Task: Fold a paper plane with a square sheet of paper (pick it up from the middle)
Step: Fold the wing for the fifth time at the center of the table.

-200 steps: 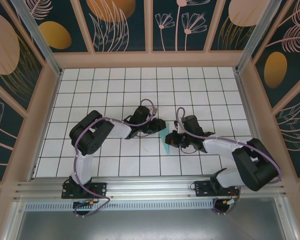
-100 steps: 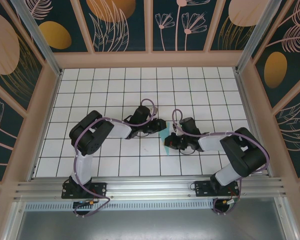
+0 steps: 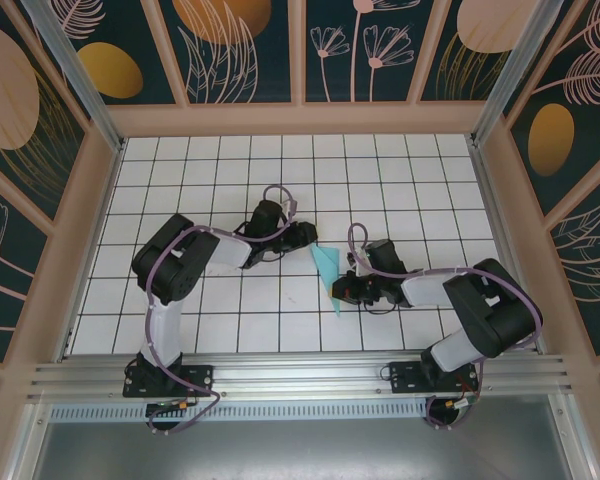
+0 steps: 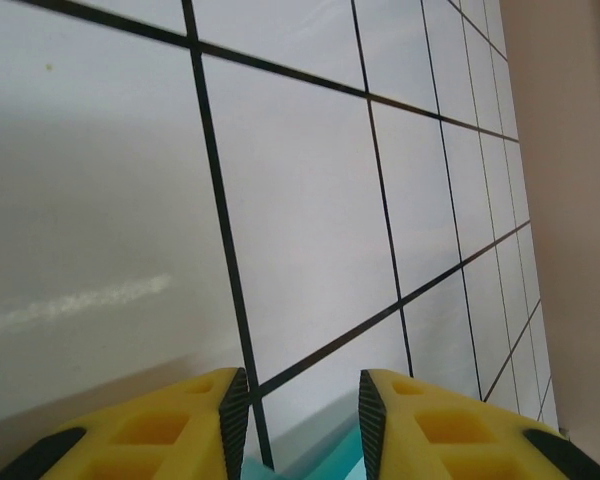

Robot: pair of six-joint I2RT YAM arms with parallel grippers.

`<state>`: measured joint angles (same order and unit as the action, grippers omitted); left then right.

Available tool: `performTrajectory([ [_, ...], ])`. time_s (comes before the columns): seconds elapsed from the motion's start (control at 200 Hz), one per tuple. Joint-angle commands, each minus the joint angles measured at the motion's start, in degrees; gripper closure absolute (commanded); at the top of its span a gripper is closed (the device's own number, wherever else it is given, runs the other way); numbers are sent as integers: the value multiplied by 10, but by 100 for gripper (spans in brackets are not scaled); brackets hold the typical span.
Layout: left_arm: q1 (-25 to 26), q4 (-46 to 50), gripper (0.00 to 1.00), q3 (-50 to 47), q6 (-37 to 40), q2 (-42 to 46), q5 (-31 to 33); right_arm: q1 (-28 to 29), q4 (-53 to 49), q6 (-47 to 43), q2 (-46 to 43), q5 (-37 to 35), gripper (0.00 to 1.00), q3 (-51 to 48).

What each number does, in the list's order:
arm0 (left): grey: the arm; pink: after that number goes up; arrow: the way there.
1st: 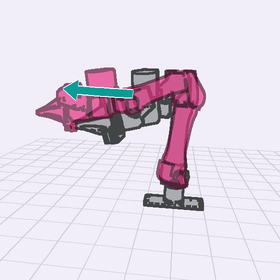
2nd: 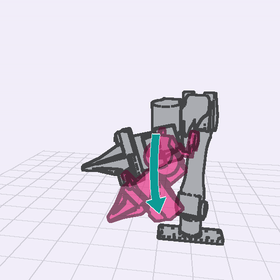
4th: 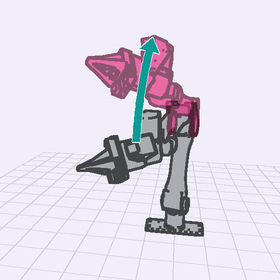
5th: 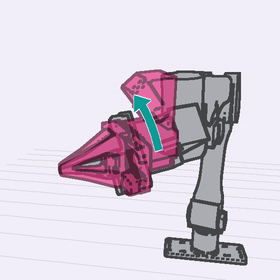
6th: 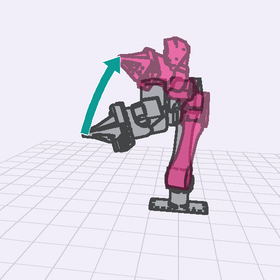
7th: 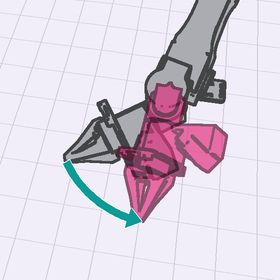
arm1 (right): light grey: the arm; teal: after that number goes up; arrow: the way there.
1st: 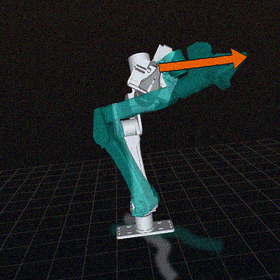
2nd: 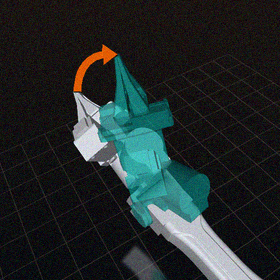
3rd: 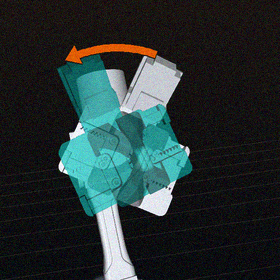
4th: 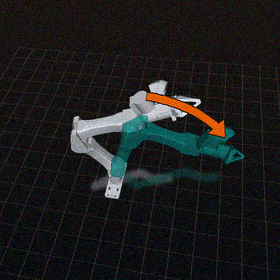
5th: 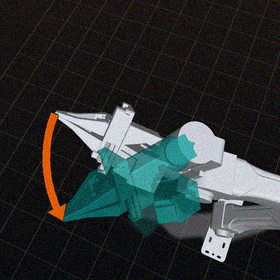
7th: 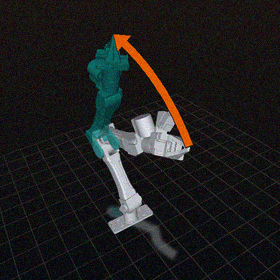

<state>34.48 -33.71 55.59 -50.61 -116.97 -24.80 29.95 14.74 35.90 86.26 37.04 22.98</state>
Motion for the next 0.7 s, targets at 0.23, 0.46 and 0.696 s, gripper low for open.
performTrajectory([
  [0.23,-4,57,58,-15,33,100,37,-3,-74,-2,33,-25,100,12],
  [0.46,0,68,57,-57,-9,148,48,-3,-63,6,37,-31,100,23],
  [0.696,46,48,57,-66,-29,144,39,-3,-53,12,39,-36,100,20],
])
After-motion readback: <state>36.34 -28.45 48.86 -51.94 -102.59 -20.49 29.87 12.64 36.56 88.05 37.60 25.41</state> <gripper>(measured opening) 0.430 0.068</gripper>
